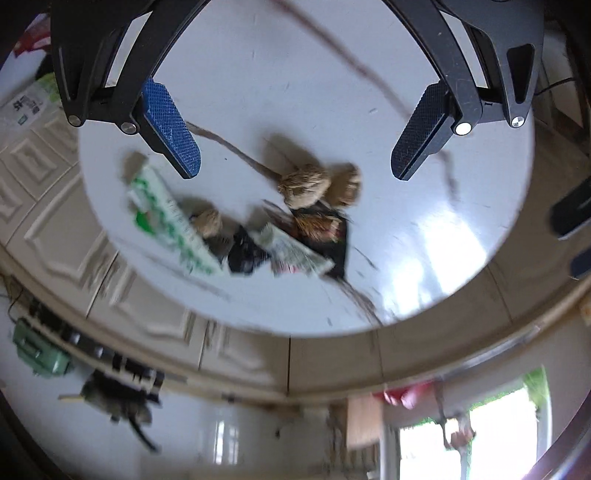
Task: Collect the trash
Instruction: 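Move both tools back over the table toward the bread pieces, then grasp a bread piece with the left tool while the right tool grasps another bread piece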
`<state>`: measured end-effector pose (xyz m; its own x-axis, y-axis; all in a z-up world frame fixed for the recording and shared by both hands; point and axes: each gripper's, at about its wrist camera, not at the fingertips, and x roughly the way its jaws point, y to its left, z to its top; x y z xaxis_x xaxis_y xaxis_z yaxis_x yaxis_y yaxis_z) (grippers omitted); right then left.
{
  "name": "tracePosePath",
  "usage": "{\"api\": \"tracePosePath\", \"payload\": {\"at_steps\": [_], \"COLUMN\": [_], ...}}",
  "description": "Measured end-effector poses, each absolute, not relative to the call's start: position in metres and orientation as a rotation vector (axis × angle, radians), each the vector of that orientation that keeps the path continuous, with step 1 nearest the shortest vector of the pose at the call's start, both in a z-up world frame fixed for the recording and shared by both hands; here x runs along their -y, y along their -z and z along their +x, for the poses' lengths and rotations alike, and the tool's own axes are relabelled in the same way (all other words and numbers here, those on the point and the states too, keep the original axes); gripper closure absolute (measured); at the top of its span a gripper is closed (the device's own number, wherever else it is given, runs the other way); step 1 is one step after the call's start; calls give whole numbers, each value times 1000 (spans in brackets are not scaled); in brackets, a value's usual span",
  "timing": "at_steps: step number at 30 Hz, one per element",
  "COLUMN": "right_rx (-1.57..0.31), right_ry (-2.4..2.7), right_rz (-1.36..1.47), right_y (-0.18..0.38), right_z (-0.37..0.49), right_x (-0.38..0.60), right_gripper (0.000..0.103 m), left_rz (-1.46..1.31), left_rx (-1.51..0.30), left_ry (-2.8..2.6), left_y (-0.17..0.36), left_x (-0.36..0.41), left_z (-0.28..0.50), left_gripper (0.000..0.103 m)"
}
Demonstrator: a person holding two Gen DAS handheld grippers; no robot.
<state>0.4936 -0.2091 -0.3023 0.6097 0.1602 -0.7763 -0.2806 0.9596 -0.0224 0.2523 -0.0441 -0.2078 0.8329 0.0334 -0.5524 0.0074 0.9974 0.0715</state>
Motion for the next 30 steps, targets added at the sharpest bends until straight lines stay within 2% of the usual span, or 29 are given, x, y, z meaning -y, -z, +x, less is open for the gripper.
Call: {"api": "tracePosePath", "payload": {"at_steps": [5, 9, 13, 17, 20, 23, 30], "right_rx": [-929, -950, -963, -965, -964, -948, -909], "right_ry": [-259, -308, -368, -371, -364, -382, -394], "right_rz": [-143, -91, -38, -51, -106, -153, -63], "right_y": [324, 331, 337, 336, 335, 333, 323], "right_z": [516, 524, 527, 529, 530, 525, 507], "right_x": [212, 220, 230, 236, 233, 226, 259], "right_gripper": [1, 18, 21, 45, 50, 68, 68], "left_rz": [82, 94, 84, 66, 63, 79, 125], "left_rx": [-621, -640, -664, -709, -728, -751, -812], "left_ry": [0, 17, 50, 93, 87, 98, 135], "left_y": [209, 217, 222, 226, 228, 229, 237], "left_x": [31, 35, 41, 49, 54, 63, 84], "left_z": [305, 325, 343, 365, 377, 392, 427], "left_gripper": [2, 2, 2, 2, 2, 2, 2]}}
